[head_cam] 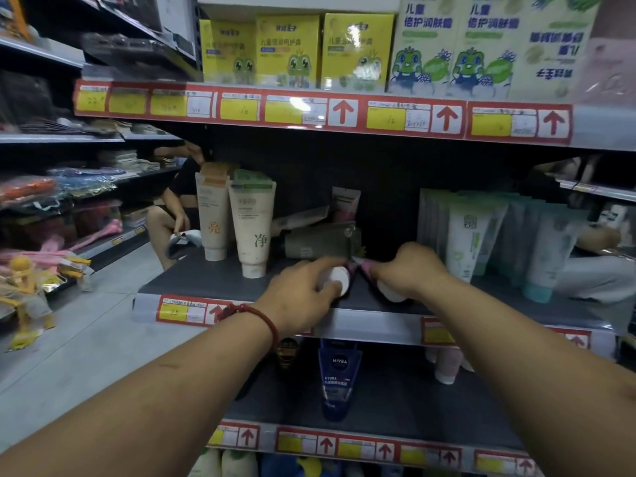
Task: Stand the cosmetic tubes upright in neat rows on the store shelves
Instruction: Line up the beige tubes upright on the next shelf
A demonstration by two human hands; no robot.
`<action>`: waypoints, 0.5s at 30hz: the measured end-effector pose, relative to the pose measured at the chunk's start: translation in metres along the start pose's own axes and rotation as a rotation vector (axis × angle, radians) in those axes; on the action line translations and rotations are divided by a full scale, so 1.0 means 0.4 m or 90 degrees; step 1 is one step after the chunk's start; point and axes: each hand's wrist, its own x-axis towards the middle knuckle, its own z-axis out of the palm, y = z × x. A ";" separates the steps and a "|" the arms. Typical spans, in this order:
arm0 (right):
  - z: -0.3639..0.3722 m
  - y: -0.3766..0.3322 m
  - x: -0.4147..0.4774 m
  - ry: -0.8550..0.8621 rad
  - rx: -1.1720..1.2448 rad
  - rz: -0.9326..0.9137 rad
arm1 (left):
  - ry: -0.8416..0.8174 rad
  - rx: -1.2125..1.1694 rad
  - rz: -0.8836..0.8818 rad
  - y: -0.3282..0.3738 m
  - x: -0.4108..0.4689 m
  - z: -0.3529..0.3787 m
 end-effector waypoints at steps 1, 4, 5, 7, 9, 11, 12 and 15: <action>0.001 0.007 0.007 0.008 -0.012 0.005 | -0.007 0.005 0.014 0.006 0.007 0.013; 0.012 0.024 0.028 0.028 -0.050 0.022 | -0.022 0.080 0.031 0.029 0.028 0.038; 0.018 0.025 0.033 0.036 -0.068 0.028 | -0.021 0.095 0.028 0.033 0.034 0.040; 0.032 0.021 0.041 0.066 -0.112 0.024 | -0.010 0.111 0.015 0.039 0.033 0.026; 0.042 0.006 0.044 0.108 -0.122 -0.031 | 0.097 0.145 0.030 0.026 0.018 -0.002; 0.048 -0.021 0.046 0.139 -0.088 -0.119 | 0.268 0.143 0.037 -0.005 -0.007 -0.044; 0.050 -0.038 0.047 0.142 -0.067 -0.153 | 0.339 0.116 0.012 -0.030 -0.017 -0.069; 0.060 -0.095 0.059 0.131 -0.012 -0.218 | 0.429 0.023 -0.131 -0.126 -0.018 -0.130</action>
